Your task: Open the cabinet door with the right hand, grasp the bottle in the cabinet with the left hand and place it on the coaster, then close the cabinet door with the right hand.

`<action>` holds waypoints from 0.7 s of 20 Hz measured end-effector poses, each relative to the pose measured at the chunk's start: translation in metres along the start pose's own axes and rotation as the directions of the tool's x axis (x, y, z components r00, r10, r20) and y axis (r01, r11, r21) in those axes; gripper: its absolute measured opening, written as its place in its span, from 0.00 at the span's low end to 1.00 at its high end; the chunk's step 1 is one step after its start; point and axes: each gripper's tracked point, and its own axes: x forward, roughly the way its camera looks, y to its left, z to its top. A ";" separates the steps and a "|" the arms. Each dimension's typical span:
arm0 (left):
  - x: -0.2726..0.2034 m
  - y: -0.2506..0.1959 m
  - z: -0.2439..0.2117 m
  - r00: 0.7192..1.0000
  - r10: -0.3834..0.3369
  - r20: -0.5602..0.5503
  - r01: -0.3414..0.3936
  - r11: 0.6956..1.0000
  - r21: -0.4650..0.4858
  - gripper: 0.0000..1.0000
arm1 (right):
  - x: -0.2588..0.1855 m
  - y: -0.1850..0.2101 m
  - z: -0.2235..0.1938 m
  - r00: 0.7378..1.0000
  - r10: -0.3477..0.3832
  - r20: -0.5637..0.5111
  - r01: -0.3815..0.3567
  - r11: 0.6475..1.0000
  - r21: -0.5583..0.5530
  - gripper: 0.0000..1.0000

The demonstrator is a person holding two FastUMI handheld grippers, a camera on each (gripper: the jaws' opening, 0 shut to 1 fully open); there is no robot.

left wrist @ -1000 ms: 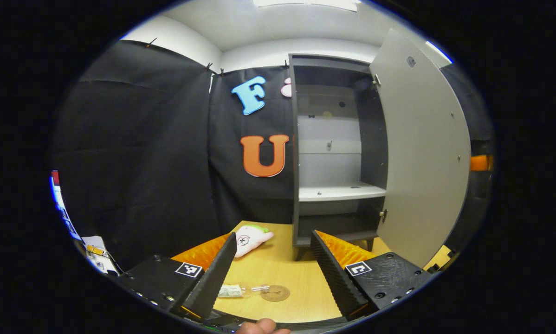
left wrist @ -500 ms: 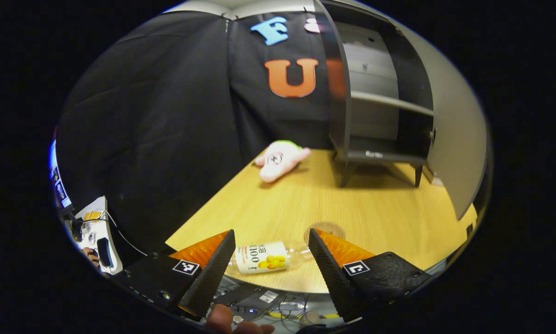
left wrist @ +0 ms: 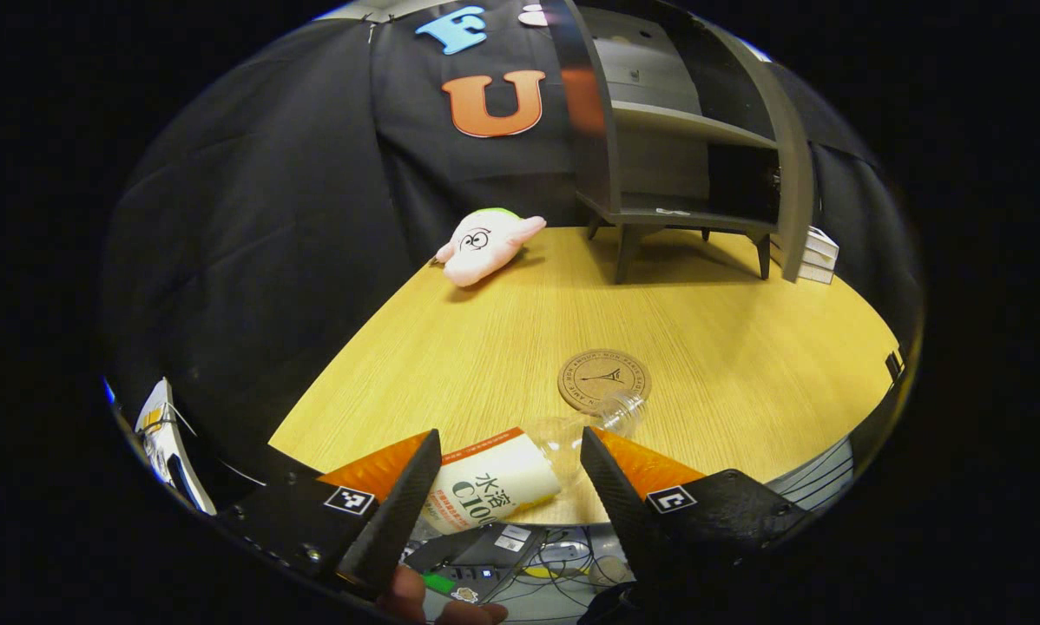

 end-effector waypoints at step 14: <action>0.000 -0.007 0.127 0.969 -0.063 0.238 0.064 0.998 0.005 0.98 | -0.004 -0.034 -0.028 0.990 -0.137 -0.023 0.137 0.991 0.001 0.95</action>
